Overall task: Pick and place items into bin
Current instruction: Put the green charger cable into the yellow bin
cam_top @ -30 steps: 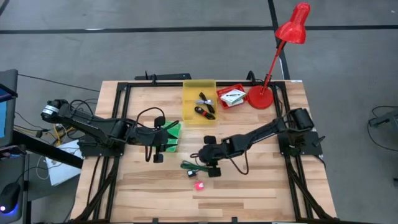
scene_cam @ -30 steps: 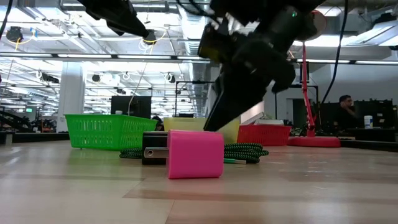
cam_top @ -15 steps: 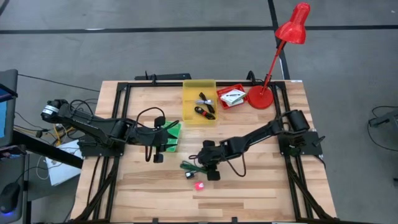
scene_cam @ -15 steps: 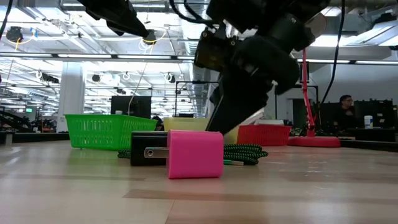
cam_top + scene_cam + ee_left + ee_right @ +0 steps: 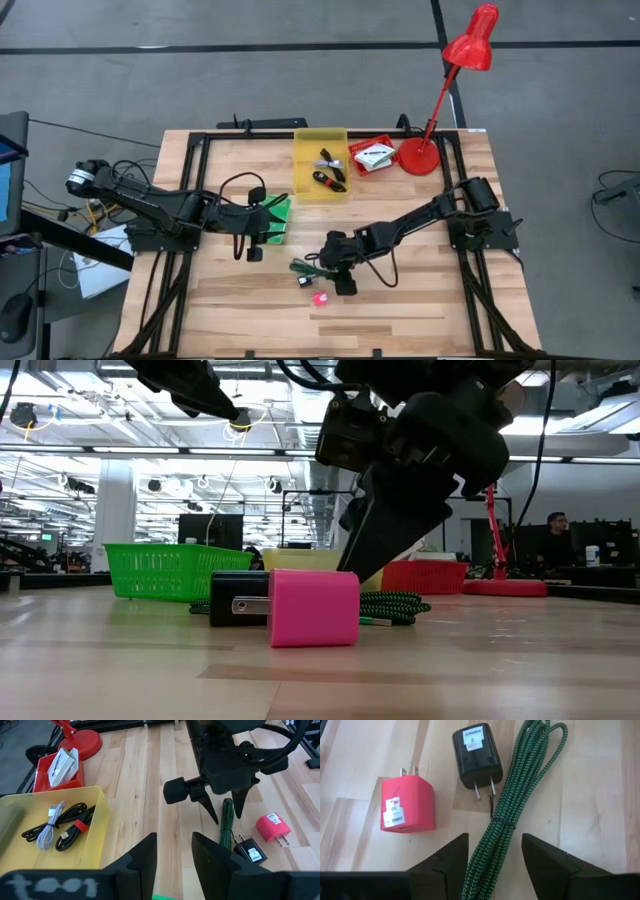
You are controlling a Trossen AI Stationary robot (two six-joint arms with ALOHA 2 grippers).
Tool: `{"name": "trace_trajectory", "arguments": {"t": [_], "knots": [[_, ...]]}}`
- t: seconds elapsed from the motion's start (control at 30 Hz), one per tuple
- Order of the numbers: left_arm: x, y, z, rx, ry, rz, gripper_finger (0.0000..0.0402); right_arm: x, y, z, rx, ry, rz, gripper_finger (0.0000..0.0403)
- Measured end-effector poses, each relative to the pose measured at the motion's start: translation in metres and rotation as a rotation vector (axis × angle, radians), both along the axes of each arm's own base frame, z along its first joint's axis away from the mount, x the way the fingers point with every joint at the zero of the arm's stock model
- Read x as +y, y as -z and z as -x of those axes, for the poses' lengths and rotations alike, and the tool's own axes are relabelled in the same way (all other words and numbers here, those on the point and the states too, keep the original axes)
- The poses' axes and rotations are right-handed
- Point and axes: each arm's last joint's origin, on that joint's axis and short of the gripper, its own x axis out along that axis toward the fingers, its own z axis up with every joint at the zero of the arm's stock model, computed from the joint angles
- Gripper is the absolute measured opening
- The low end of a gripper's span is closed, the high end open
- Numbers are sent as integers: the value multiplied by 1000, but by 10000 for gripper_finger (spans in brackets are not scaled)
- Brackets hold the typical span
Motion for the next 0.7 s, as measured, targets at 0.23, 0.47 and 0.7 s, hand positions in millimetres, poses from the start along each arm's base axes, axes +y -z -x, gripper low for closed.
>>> {"name": "trace_trajectory", "arguments": {"t": [0.23,0.47,0.7], "knots": [[0,0,0,0,0,0,112,-4,0,-1,2,12,4,165],[0,0,0,0,0,0,112,-4,0,-1,3,12,4,144],[0,0,0,0,0,0,112,0,0,0,5,3,3,137]]}}
